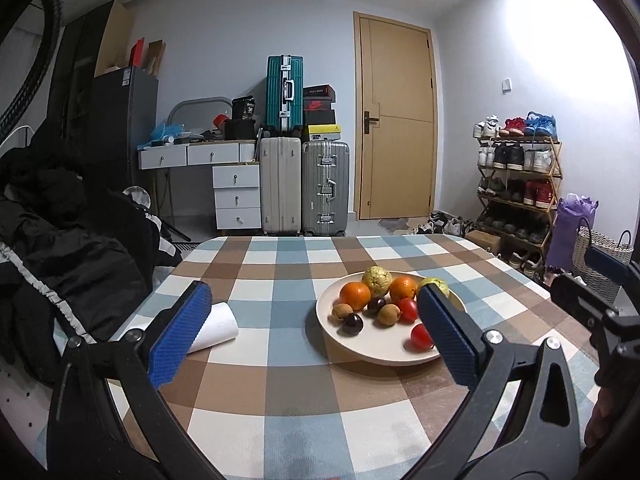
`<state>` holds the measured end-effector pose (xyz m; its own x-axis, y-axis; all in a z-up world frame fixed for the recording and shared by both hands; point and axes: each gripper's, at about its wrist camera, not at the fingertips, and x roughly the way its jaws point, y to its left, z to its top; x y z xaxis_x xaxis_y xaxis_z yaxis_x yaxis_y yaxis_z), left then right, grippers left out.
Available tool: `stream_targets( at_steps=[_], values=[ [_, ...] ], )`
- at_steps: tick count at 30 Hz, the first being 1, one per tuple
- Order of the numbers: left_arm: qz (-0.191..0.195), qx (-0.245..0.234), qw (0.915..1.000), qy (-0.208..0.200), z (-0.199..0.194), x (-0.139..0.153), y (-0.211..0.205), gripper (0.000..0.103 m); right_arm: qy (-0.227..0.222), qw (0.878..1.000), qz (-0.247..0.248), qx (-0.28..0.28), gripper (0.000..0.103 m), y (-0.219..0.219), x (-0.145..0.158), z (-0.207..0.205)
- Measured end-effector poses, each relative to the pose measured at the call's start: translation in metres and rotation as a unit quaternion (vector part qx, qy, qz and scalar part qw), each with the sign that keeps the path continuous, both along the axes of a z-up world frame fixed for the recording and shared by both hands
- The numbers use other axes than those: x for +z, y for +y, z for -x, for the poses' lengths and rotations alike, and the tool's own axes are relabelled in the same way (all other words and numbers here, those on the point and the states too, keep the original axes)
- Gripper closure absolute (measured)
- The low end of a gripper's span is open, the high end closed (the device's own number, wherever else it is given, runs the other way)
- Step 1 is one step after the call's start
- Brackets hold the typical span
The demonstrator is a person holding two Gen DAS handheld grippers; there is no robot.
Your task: Organize fruits
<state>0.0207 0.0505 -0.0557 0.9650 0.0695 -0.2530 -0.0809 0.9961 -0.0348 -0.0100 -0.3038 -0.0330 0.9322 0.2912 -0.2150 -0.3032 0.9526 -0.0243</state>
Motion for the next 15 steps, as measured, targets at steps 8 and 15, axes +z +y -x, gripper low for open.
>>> stream_targets(
  at_steps=[8,15],
  values=[
    [-0.006,-0.004,0.9996,0.026,-0.026,-0.021,0.0,0.0,0.033,0.999,0.016,0.0,0.0,0.004,-0.019,-0.014],
    [-0.003,-0.001,0.9991,0.041,-0.04,-0.029,0.006,0.0,0.055,0.998,0.015,-0.002,0.0,0.002,-0.022,-0.024]
  ],
)
